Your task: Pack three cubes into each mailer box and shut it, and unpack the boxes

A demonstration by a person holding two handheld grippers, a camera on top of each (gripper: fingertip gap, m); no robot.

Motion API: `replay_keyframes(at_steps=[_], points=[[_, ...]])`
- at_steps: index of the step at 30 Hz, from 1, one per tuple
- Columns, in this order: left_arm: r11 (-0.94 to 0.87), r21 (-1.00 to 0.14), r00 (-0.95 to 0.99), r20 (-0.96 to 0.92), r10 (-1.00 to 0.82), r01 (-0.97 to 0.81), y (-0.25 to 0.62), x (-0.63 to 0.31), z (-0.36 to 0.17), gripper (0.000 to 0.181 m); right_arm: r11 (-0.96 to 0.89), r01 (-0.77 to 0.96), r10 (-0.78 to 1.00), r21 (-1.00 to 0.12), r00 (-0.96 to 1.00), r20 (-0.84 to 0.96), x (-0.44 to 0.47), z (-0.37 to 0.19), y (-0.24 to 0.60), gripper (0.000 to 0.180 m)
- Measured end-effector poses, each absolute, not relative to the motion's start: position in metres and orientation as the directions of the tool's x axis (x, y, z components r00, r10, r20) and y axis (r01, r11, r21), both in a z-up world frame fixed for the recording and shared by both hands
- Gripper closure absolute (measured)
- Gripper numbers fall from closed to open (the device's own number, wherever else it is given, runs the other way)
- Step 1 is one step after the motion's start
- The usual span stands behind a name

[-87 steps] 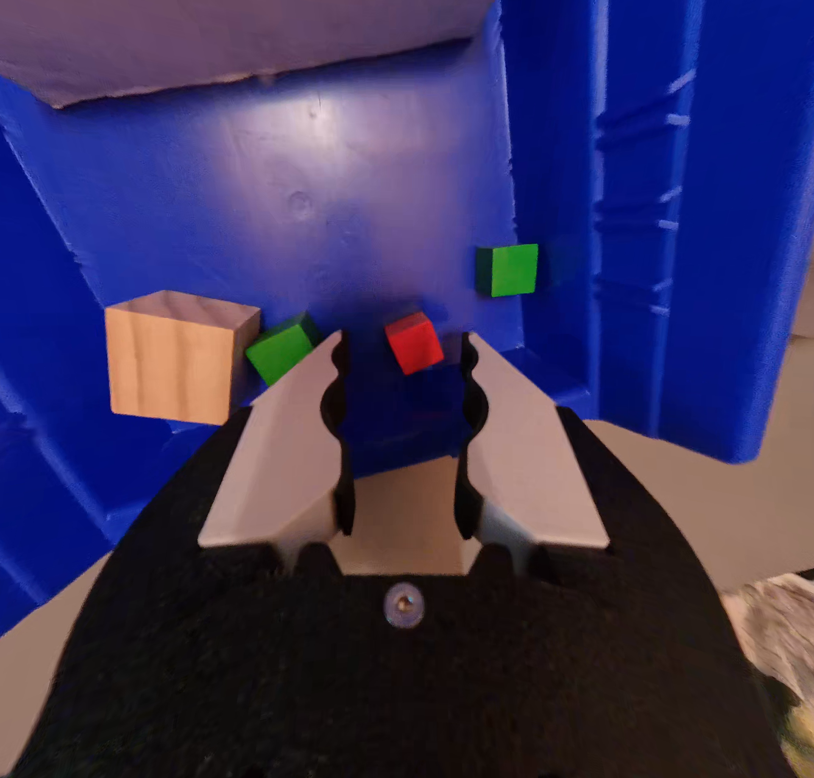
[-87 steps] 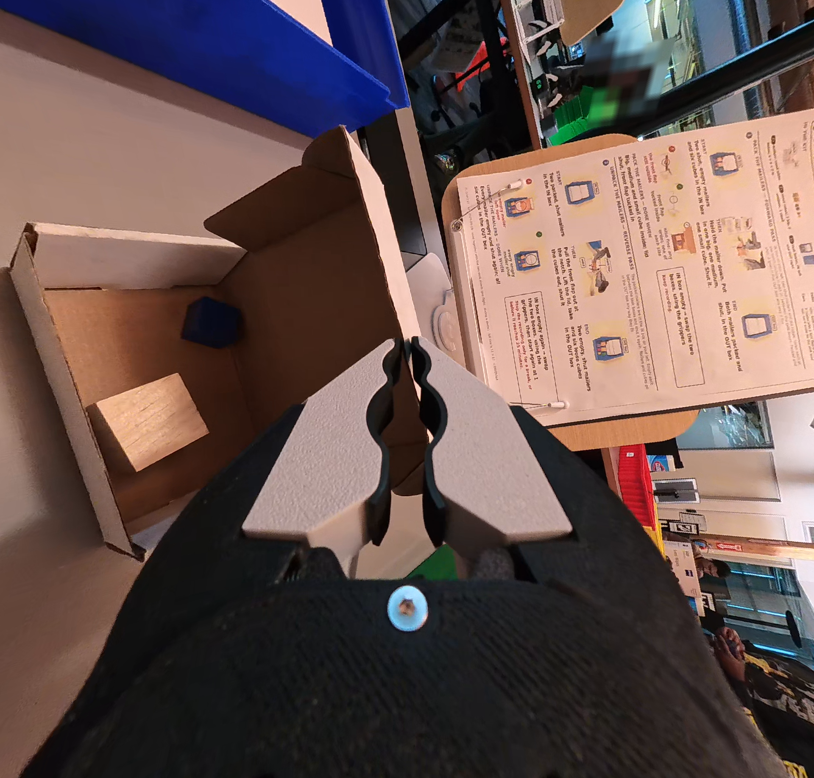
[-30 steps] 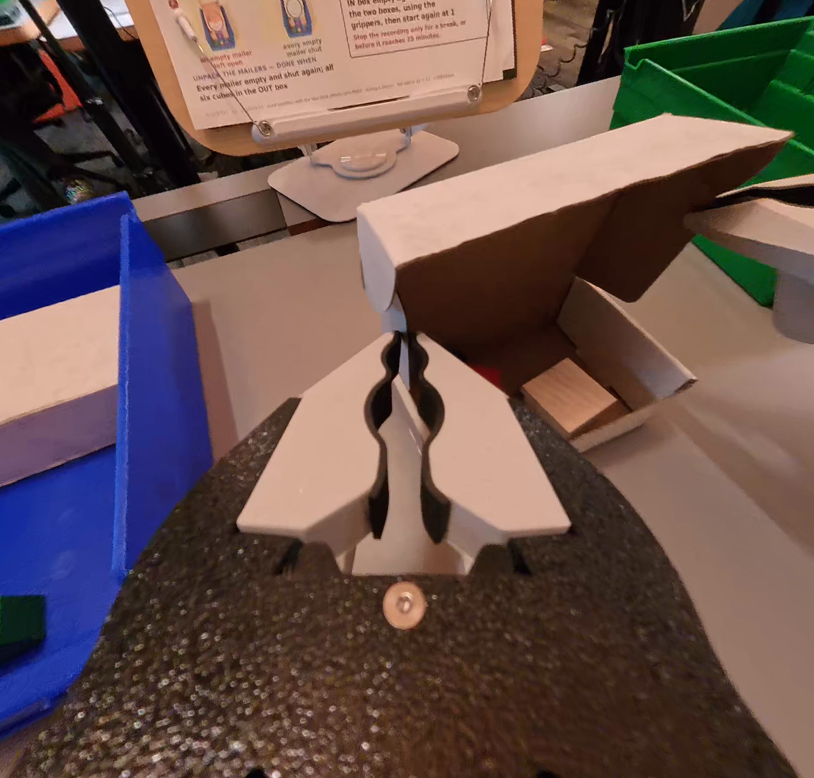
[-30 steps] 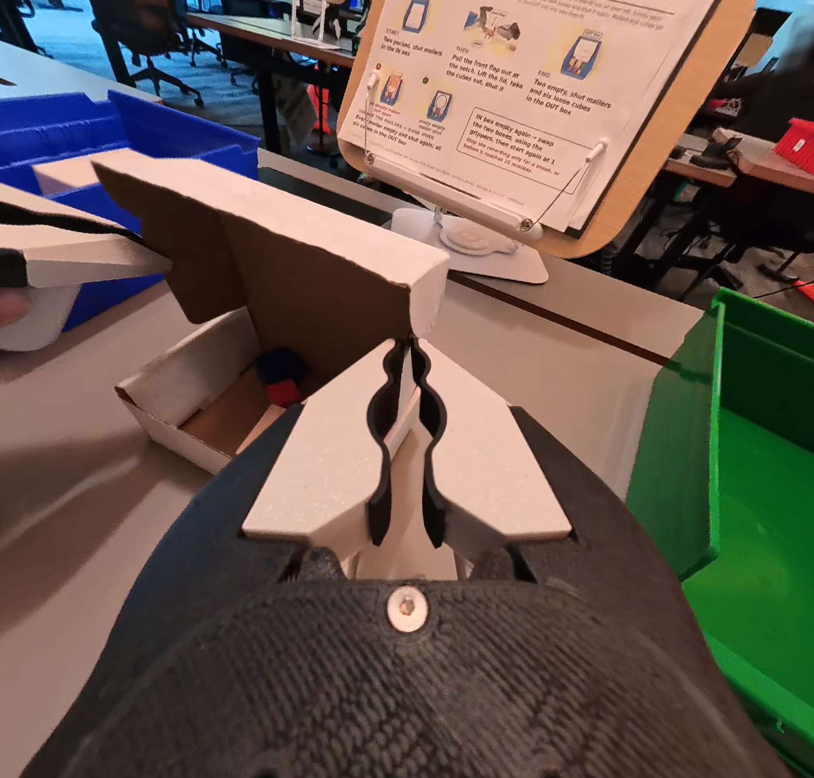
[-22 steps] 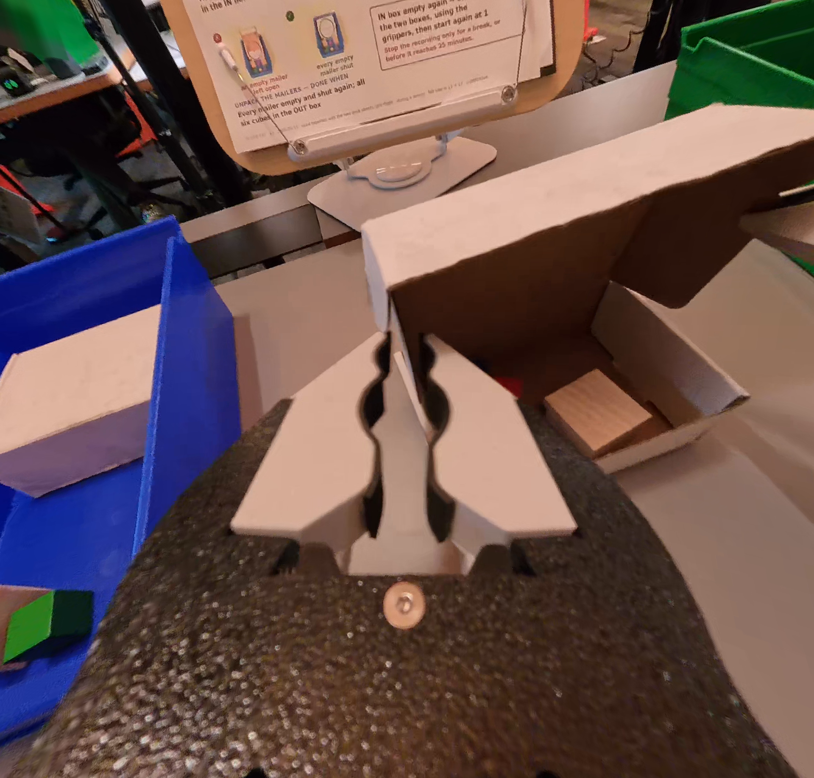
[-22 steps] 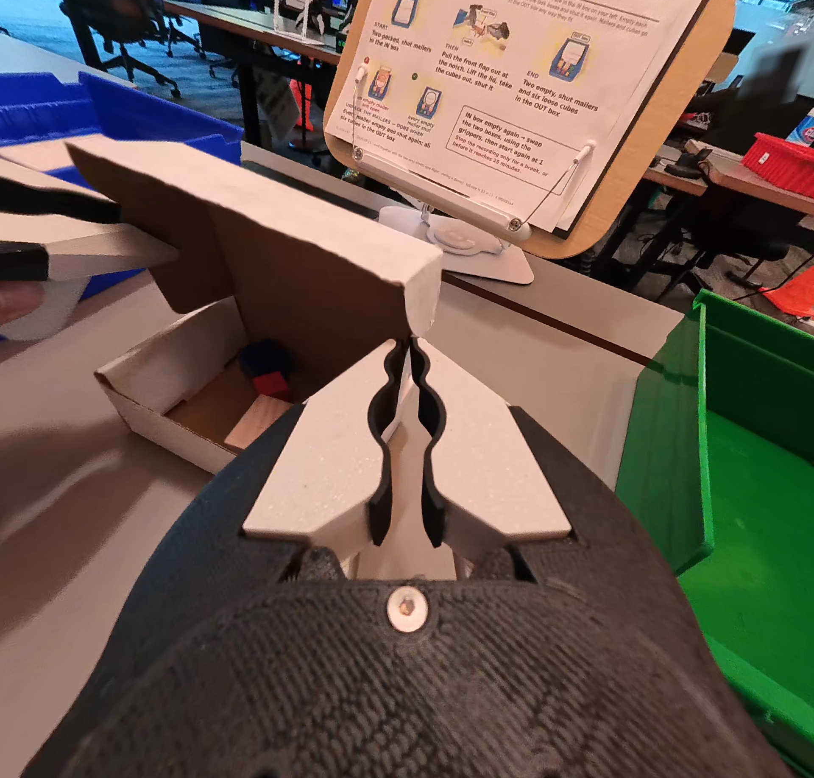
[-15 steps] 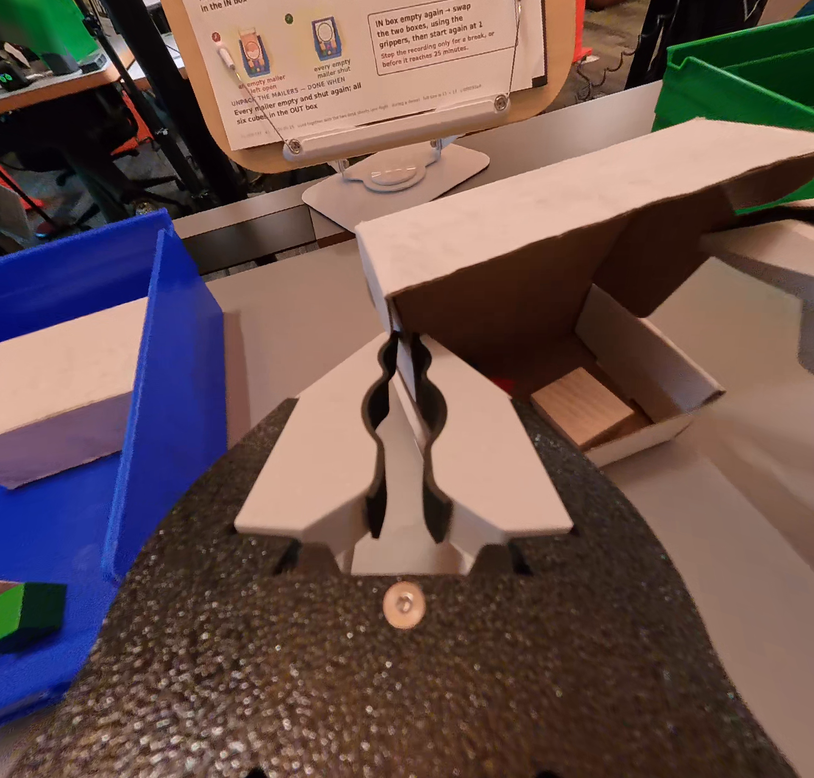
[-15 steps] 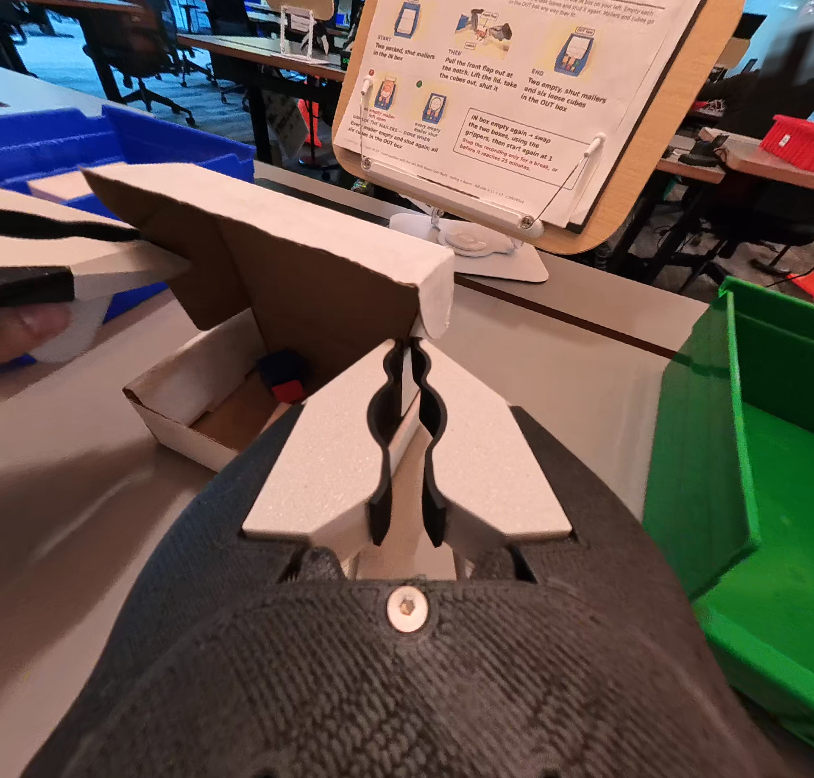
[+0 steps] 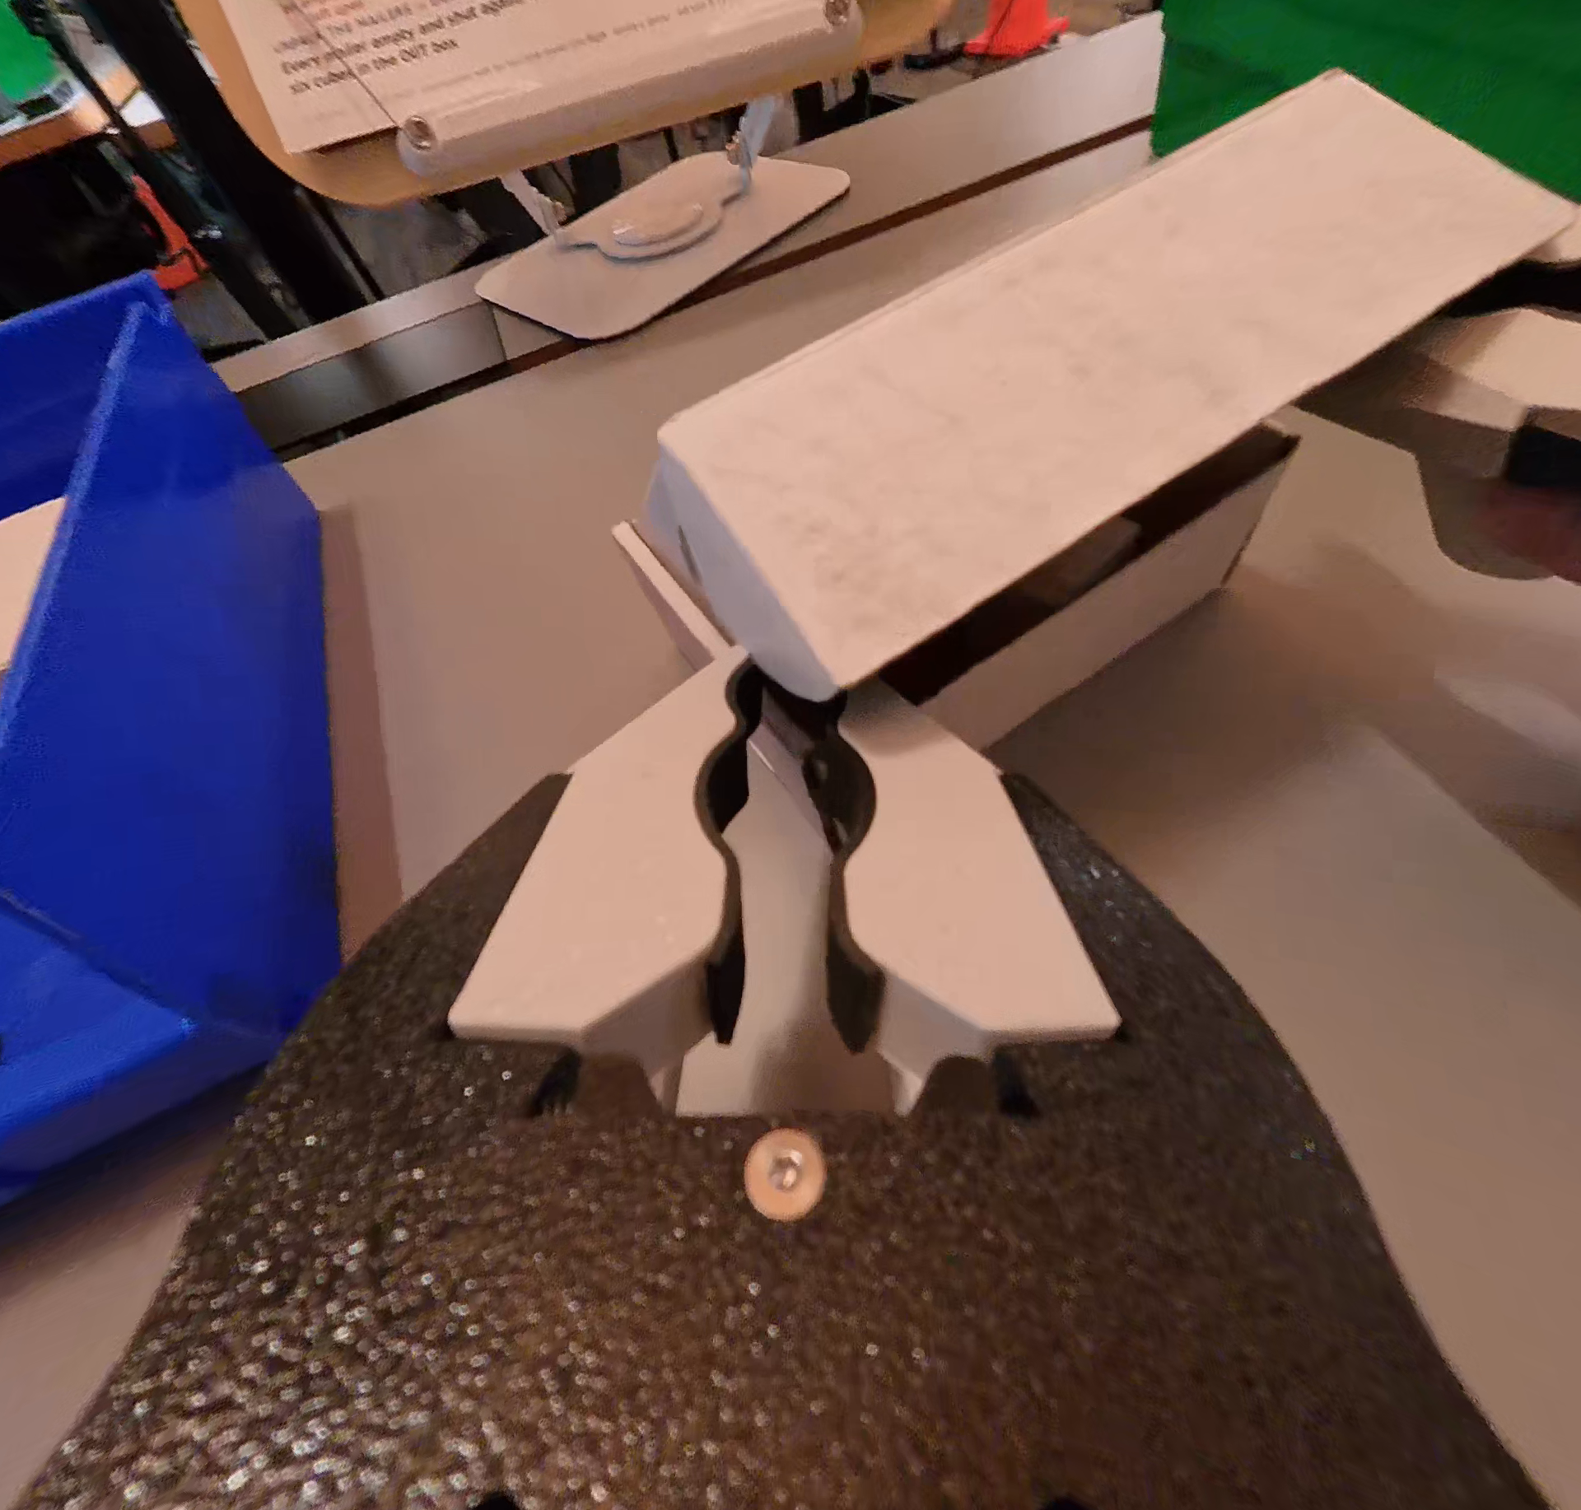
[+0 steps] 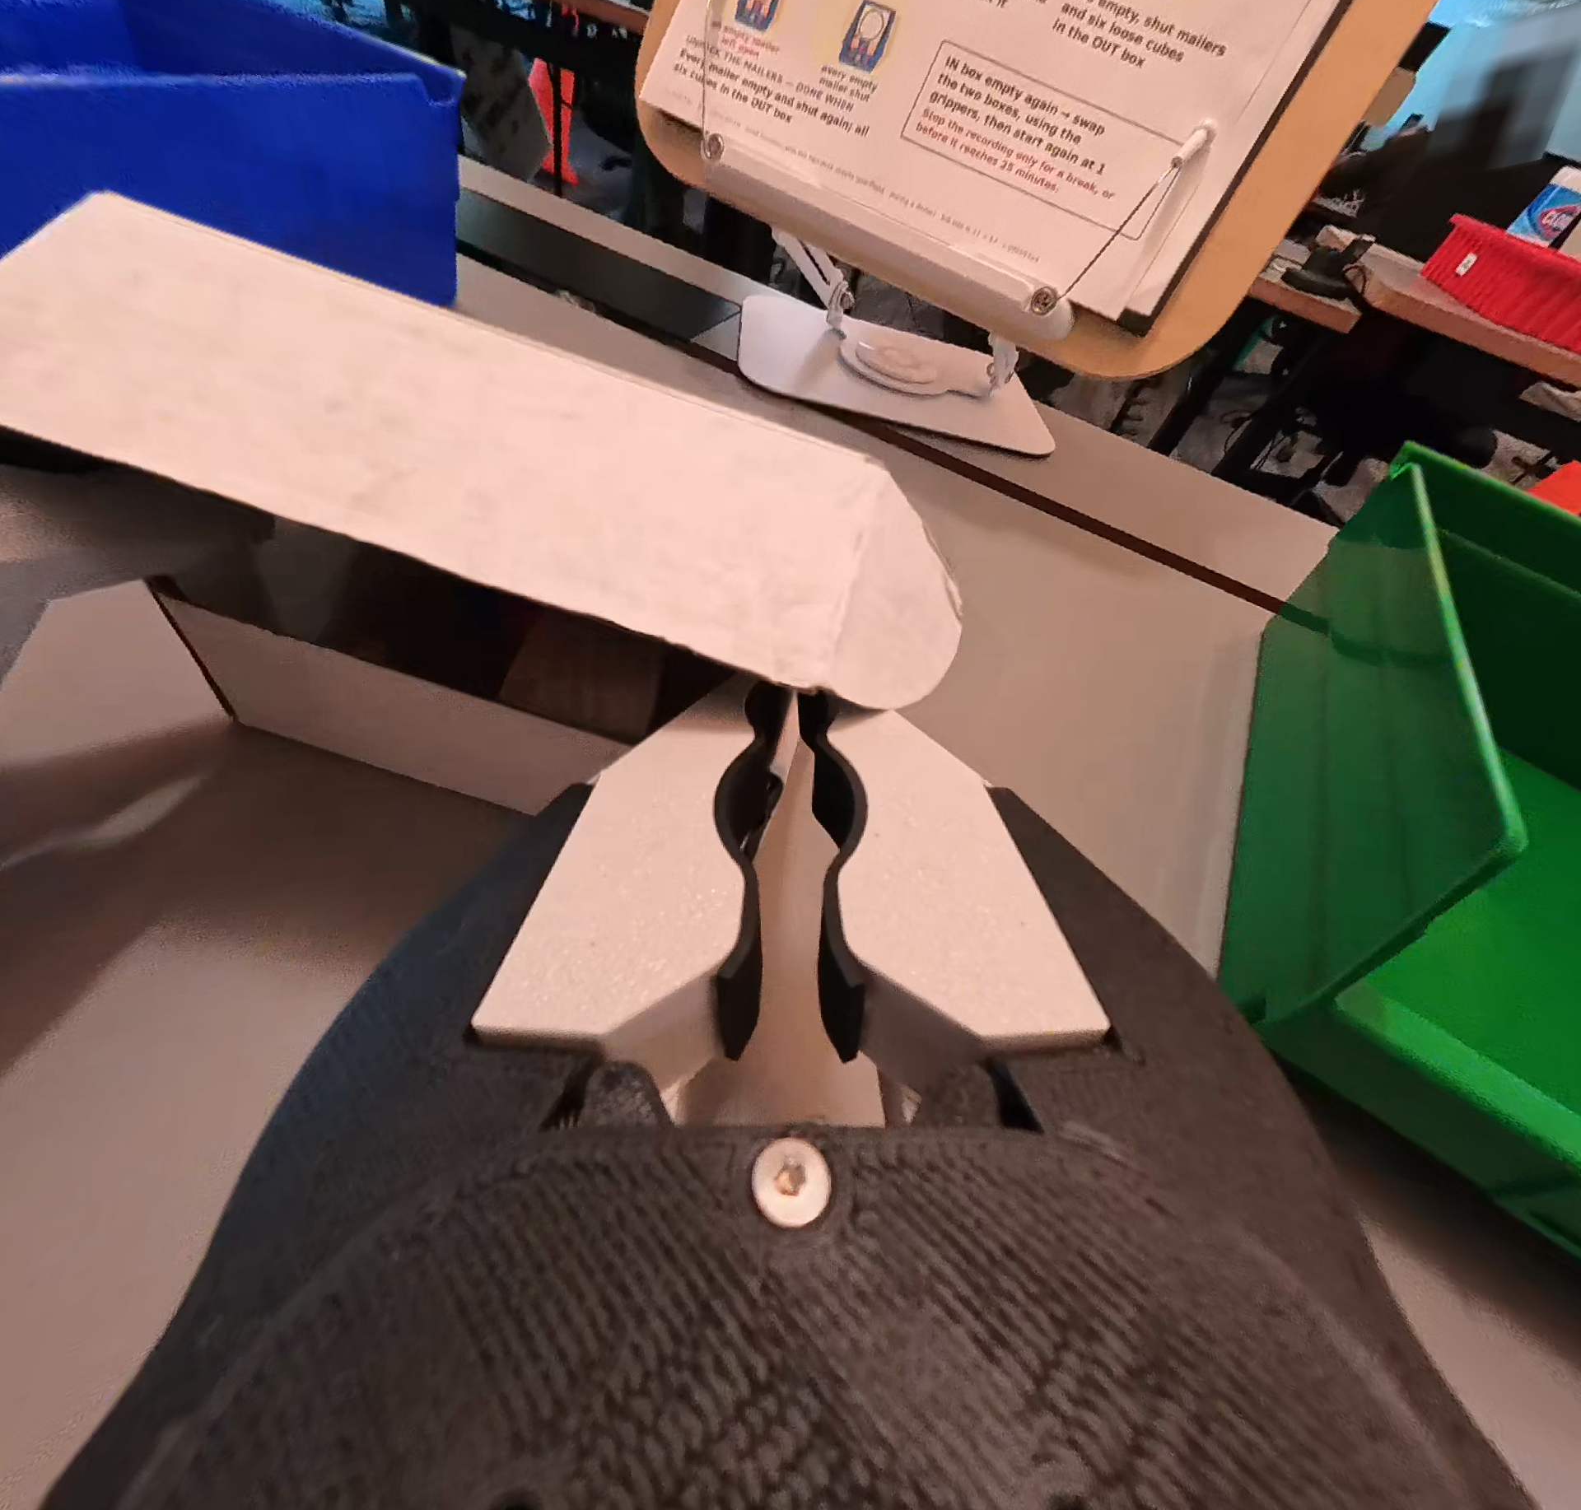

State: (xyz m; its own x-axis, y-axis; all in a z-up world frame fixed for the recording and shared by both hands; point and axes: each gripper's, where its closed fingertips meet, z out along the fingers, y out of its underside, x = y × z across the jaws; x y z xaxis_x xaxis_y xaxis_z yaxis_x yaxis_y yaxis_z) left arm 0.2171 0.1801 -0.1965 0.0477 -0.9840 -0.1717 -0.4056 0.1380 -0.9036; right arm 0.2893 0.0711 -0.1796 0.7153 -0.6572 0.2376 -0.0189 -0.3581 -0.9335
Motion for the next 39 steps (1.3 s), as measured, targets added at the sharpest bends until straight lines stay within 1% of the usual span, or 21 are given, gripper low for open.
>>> replay_keyframes(at_steps=[4, 5, 6, 8, 9, 12, 14, 16, 18, 23, 25, 26, 29, 30, 32, 33, 34, 36, 37, 39], points=[[0.172, -0.894, -0.062, -0.161, -0.985, -0.413, 0.171, 0.205, -0.201, 0.158, -0.410, 0.021, -0.633, -0.912, 0.713, 0.302, 0.288, -0.186, 0.070, 0.178], [0.183, -0.889, -0.076, -0.167, -0.983, -0.420, 0.173, 0.199, -0.201, 0.157, -0.429, 0.040, -0.623, -0.903, 0.710, 0.327, 0.286, -0.186, 0.069, 0.177], [0.190, -0.884, -0.084, -0.170, -0.982, -0.427, 0.177, 0.193, -0.199, 0.158, -0.445, 0.059, -0.620, -0.893, 0.700, 0.355, 0.286, -0.186, 0.067, 0.173], [0.186, -0.889, -0.147, -0.136, -0.980, -0.418, 0.178, 0.178, -0.190, 0.173, -0.471, 0.116, -0.618, -0.874, 0.664, 0.421, 0.284, -0.182, 0.060, 0.158], [0.169, -0.897, -0.175, -0.105, -0.979, -0.408, 0.180, 0.170, -0.182, 0.180, -0.486, 0.153, -0.614, -0.860, 0.641, 0.461, 0.283, -0.178, 0.056, 0.154], [0.040, -0.937, -0.134, 0.007, -0.991, -0.346, 0.202, 0.158, -0.148, 0.181, -0.527, 0.331, -0.594, -0.783, 0.515, 0.618, 0.279, -0.157, 0.047, 0.153], [-0.049, -0.952, -0.121, 0.090, -0.989, -0.303, 0.215, 0.158, -0.125, 0.181, -0.554, 0.444, -0.549, -0.705, 0.441, 0.709, 0.274, -0.148, 0.050, 0.144], [-0.078, -0.953, -0.135, 0.122, -0.983, -0.294, 0.221, 0.168, -0.112, 0.181, -0.597, 0.488, -0.503, -0.637, 0.391, 0.771, 0.272, -0.148, 0.053, 0.137], [-0.047, -0.951, -0.161, 0.100, -0.982, -0.306, 0.220, 0.184, -0.105, 0.181, -0.612, 0.515, -0.461, -0.600, 0.384, 0.800, 0.269, -0.151, 0.059, 0.135], [0.094, -0.942, -0.271, -0.003, -0.963, -0.323, 0.204, 0.235, -0.098, 0.181, -0.620, 0.553, -0.457, -0.556, 0.322, 0.829, 0.266, -0.137, 0.062, 0.131], [0.094, -0.922, -0.302, 0.026, -0.953, -0.376, 0.201, 0.257, -0.111, 0.181, -0.659, 0.565, -0.412, -0.496, 0.281, 0.867, 0.270, -0.137, 0.063, 0.130], [0.086, -0.899, -0.315, 0.060, -0.947, -0.429, 0.200, 0.265, -0.122, 0.181, -0.683, 0.577, -0.370, -0.449, 0.256, 0.893, 0.272, -0.139, 0.065, 0.129], [0.038, -0.851, -0.338, 0.167, -0.926, -0.524, 0.191, 0.279, -0.146, 0.181, -0.739, 0.634, -0.183, -0.228, 0.137, 0.974, 0.276, -0.151, 0.073, 0.127], [0.029, -0.848, -0.338, 0.180, -0.924, -0.530, 0.189, 0.282, -0.150, 0.181, -0.748, 0.638, -0.145, -0.183, 0.112, 0.983, 0.277, -0.153, 0.075, 0.126], [0.034, -0.838, -0.341, 0.184, -0.922, -0.544, 0.186, 0.283, -0.157, 0.181, -0.749, 0.648, -0.102, -0.142, 0.099, 0.990, 0.279, -0.158, 0.078, 0.123], [0.043, -0.833, -0.340, 0.177, -0.924, -0.551, 0.185, 0.283, -0.161, 0.181, -0.749, 0.650, -0.099, -0.128, 0.080, 0.992, 0.279, -0.156, 0.079, 0.125], [0.054, -0.830, -0.342, 0.169, -0.924, -0.555, 0.185, 0.282, -0.164, 0.181, -0.752, 0.649, -0.104, -0.117, 0.058, 0.993, 0.280, -0.152, 0.078, 0.137], [0.074, -0.823, -0.353, 0.159, -0.922, -0.563, 0.183, 0.280, -0.169, 0.181, -0.743, 0.659, -0.116, -0.117, 0.045, 0.992, 0.278, -0.146, 0.079, 0.170], [0.078, -0.818, -0.353, 0.158, -0.922, -0.570, 0.183, 0.279, -0.172, 0.181, -0.734, 0.669, -0.120, -0.117, 0.041, 0.992, 0.275, -0.144, 0.079, 0.178], [0.072, -0.814, -0.355, 0.170, -0.919, -0.577, 0.183, 0.276, -0.173, 0.181, -0.728, 0.676, -0.103, -0.115, 0.058, 0.993, 0.270, -0.145, 0.077, 0.179]])
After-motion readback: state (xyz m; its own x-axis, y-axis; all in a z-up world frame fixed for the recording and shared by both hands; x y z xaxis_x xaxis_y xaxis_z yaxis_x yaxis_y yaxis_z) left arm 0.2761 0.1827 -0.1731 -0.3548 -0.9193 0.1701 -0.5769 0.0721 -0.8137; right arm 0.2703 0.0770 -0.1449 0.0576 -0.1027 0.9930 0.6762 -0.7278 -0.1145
